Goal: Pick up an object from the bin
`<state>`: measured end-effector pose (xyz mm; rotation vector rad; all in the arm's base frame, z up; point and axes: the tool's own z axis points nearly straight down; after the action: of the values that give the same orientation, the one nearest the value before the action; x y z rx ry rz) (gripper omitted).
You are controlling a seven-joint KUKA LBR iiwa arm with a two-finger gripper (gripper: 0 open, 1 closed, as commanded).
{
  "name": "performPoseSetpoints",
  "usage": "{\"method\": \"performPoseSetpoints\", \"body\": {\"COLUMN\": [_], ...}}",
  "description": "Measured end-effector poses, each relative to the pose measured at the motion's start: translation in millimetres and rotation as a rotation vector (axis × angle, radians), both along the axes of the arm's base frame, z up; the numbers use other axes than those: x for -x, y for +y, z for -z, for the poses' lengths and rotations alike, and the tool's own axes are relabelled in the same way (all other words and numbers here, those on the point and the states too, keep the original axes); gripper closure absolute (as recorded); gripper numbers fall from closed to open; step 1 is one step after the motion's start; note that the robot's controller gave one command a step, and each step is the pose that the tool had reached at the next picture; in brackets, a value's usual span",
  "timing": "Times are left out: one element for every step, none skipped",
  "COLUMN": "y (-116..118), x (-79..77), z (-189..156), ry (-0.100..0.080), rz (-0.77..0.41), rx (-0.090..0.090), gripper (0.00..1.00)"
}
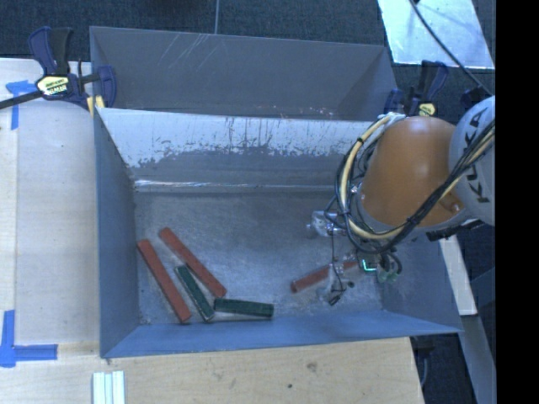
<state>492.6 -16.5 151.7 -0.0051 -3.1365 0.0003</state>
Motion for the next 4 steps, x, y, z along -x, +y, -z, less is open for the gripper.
{"method": "performPoseSetpoints", "body": {"y": [-40.0, -40.5, -40.7, -40.9], "x": [-24.0, -24.7, -25.3, -25.9], "z": [85.7, 85.4, 85.0, 84.9], "ry": [-0.002, -0.005, -0.006, -0.007], "rz": [0.022, 0.023, 0.023, 0.023], "rx": [0.001, 0.0, 0.001, 0.001], "gripper": [0.0, 0.0, 0.0, 0.0]}}
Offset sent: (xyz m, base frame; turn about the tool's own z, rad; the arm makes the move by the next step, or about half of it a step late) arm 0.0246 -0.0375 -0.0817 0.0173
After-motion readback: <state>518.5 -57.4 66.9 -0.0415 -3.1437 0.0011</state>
